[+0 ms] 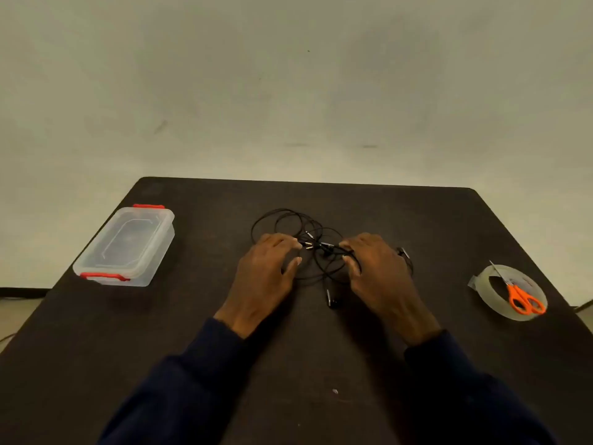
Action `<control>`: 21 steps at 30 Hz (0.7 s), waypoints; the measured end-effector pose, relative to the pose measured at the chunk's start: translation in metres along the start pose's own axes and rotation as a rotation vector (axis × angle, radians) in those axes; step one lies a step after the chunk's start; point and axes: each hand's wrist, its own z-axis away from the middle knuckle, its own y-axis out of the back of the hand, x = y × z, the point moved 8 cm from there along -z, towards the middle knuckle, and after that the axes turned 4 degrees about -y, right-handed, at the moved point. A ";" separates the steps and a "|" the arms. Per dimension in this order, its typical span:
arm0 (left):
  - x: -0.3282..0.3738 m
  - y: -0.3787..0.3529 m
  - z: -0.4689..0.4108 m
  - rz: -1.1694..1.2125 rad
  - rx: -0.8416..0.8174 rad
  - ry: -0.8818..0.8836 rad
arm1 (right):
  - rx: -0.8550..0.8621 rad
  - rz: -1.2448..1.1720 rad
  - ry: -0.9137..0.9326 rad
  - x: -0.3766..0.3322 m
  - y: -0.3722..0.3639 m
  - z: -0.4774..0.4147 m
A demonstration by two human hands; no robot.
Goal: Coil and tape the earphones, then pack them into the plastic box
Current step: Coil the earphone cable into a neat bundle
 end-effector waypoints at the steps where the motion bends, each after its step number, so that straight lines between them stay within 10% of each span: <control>1: 0.001 -0.002 0.001 -0.008 0.011 -0.015 | -0.008 -0.006 0.004 0.000 -0.003 -0.001; 21: -0.042 0.009 0.010 -0.110 0.223 0.115 | -0.056 0.047 0.007 -0.020 -0.035 -0.043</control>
